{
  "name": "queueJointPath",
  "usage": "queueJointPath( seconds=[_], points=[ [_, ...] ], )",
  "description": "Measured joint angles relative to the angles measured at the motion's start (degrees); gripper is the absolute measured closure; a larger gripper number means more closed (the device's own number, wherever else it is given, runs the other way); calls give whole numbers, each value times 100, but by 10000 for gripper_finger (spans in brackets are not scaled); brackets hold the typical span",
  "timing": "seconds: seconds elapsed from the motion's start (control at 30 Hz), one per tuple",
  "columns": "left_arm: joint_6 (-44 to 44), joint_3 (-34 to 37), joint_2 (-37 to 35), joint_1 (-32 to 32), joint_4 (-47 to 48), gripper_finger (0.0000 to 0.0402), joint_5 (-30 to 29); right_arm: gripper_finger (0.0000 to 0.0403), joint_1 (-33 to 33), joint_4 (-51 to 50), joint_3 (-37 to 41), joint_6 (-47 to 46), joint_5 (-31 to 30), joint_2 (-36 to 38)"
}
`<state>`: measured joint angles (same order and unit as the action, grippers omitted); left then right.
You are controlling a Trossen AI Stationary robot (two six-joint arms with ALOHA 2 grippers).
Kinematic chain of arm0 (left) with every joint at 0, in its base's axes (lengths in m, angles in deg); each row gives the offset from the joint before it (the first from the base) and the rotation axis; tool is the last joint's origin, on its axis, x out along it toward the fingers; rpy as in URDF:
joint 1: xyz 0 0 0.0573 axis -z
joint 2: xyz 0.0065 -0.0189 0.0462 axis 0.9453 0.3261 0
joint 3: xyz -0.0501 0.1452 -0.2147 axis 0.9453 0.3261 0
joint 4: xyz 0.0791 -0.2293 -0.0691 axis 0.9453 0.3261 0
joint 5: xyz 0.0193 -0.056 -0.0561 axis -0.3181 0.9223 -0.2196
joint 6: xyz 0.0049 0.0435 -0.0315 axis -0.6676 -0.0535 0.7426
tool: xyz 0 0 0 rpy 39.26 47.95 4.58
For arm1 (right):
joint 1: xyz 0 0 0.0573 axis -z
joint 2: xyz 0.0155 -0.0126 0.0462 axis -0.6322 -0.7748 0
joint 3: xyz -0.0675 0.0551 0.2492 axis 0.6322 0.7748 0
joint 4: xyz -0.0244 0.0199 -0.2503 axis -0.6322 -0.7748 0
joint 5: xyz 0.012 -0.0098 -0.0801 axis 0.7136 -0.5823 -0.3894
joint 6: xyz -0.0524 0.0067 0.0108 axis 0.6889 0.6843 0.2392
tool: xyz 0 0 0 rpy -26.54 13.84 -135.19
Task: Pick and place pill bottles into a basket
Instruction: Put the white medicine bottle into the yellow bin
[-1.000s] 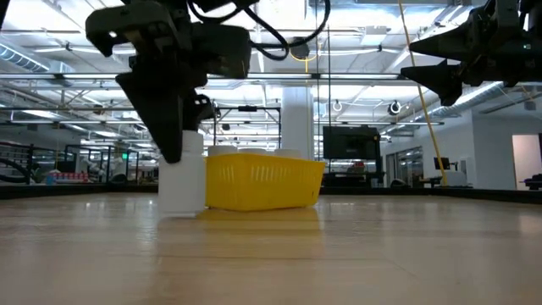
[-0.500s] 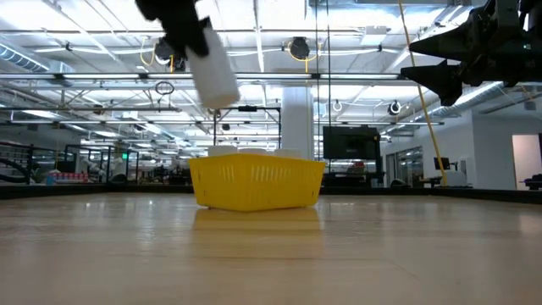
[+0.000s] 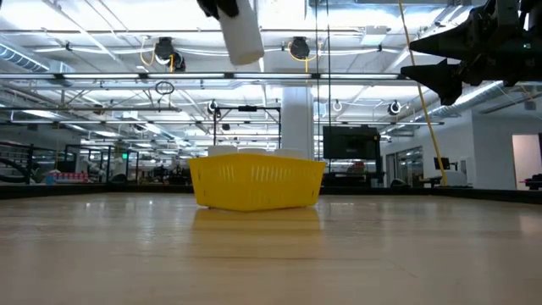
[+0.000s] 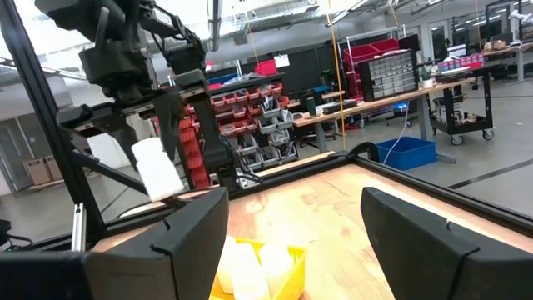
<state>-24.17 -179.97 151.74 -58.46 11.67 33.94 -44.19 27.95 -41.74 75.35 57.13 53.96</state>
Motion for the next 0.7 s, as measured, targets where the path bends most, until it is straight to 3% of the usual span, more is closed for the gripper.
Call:
queueJointPath(
  seconds=[0.7],
  points=[
    [-693, -40, 1377, -407, -173, 232, 644, 138, 0, -35, 0, -20, 13, -2]
  ],
)
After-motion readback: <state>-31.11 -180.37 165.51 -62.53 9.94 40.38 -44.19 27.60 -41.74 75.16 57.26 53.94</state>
